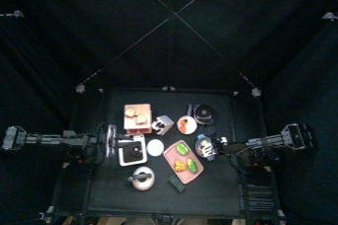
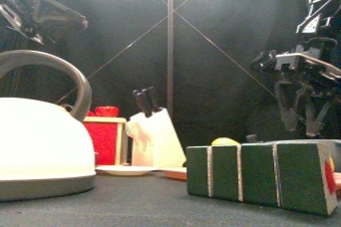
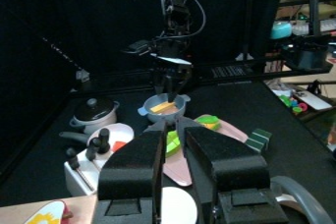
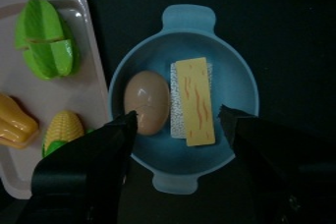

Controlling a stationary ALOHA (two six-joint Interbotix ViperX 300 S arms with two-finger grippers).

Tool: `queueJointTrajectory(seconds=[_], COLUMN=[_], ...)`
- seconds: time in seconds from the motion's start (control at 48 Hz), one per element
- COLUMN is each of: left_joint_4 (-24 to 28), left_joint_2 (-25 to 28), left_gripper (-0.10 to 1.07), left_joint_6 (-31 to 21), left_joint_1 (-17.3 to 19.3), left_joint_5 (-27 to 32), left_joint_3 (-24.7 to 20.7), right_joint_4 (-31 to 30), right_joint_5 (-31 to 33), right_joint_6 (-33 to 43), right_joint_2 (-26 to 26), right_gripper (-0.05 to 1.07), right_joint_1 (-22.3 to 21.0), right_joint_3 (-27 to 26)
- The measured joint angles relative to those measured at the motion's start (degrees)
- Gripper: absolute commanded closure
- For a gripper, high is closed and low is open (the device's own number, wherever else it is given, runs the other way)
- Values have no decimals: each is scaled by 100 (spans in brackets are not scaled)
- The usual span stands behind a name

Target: Grab egg sushi

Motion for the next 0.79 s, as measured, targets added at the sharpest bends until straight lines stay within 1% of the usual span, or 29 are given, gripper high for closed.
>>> queueJointTrajectory(seconds=[0.354, 0.5, 0.667, 0.792], left_joint_4=[0, -9, -9, -9], left_joint_2=[0, 0, 0, 0], left_gripper=[38, 38, 38, 38], left_joint_6=[0, 0, 0, 0], left_joint_1=[-9, -9, 0, 0], left_joint_5=[9, 9, 0, 0], left_joint_3=[0, 0, 0, 0], right_joint_4=[26, 26, 9, -26], right_joint_5=[0, 0, 0, -18], right_joint_6=[0, 0, 0, -35], right_joint_2=[35, 114, 334, 422], right_gripper=[6, 6, 6, 8], right_joint_1=[-26, -132, -290, -316], right_joint_3=[88, 132, 176, 176])
